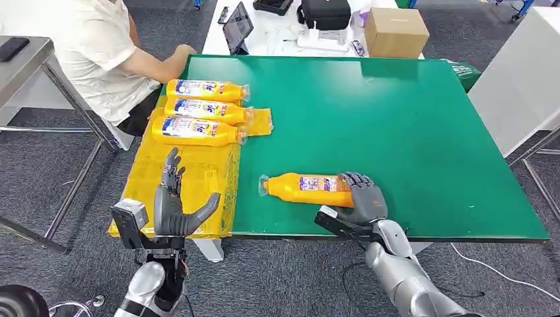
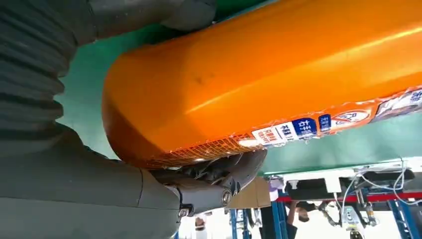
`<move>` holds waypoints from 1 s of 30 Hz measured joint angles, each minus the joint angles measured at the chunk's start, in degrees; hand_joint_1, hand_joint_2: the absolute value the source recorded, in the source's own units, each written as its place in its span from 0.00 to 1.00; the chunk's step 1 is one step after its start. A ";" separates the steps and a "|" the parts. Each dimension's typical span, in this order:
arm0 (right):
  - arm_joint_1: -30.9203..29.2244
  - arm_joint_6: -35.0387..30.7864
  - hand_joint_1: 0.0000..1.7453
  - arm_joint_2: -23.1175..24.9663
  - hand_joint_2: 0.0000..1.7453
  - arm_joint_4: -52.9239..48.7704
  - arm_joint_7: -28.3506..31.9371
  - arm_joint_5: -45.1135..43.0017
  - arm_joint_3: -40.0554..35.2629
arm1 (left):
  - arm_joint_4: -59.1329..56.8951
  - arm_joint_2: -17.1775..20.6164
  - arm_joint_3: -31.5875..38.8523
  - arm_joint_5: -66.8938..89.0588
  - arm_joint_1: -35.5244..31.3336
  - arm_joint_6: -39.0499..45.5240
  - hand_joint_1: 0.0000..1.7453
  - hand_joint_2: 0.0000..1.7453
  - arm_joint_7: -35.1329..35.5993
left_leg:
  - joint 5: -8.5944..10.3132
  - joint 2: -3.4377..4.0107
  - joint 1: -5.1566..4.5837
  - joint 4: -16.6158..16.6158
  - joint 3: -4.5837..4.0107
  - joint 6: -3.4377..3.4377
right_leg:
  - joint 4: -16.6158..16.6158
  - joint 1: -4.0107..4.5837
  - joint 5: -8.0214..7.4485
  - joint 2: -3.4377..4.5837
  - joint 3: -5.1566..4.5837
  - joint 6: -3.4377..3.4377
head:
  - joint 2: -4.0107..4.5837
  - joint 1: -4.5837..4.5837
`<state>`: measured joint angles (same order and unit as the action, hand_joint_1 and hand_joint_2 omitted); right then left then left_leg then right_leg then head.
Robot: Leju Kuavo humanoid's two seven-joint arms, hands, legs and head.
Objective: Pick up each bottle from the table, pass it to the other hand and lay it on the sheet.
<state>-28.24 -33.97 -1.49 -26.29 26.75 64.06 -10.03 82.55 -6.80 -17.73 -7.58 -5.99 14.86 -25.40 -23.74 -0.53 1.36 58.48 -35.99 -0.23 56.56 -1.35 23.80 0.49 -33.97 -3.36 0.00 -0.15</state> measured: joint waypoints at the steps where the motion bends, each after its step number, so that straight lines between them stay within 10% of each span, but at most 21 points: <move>1: -0.02 0.00 1.00 0.04 1.00 0.11 0.37 -0.55 0.00 | -0.11 0.00 -0.13 0.00 -0.08 -0.04 0.00 1.00 0.00 | 0.00 0.00 0.00 0.00 0.00 0.00 | 0.00 0.00 0.00 0.00 0.01 0.00 | 0.00 0.02; 22: 2.45 6.13 1.00 2.69 1.00 -2.37 12.57 -20.58 0.98 | -1.03 0.00 -0.63 -6.00 0.06 -4.36 0.00 1.00 3.04 | -0.01 0.08 0.01 0.00 0.08 0.00 | 0.00 0.01 -0.01 0.06 0.06 0.01 | 0.00 0.00; 25: 11.24 11.34 1.00 5.35 1.00 -22.21 13.31 -47.53 -5.28 | -3.98 -0.55 -2.20 -19.34 2.58 -11.34 0.00 1.00 7.69 | -0.01 0.03 0.00 0.00 -0.17 0.00 | 0.02 0.00 0.00 0.03 -0.15 0.00 | 0.00 -0.02; 30: 15.04 11.76 1.00 6.86 1.00 -34.30 13.40 -52.59 -8.19 | -4.37 -0.11 -4.78 -19.89 3.37 -11.76 0.00 1.00 7.67 | -0.01 0.02 0.00 -0.01 -0.29 -0.01 | 0.02 0.00 0.02 0.03 -0.26 0.00 | 0.00 0.02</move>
<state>-13.20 -22.21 5.38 -60.60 40.15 11.48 -18.23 78.18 -6.91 -22.51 -27.47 -2.62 3.10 -17.73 -23.75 -0.51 1.36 58.47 -36.28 -0.24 56.57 -1.35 23.82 0.52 -34.23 -3.35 0.00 -0.13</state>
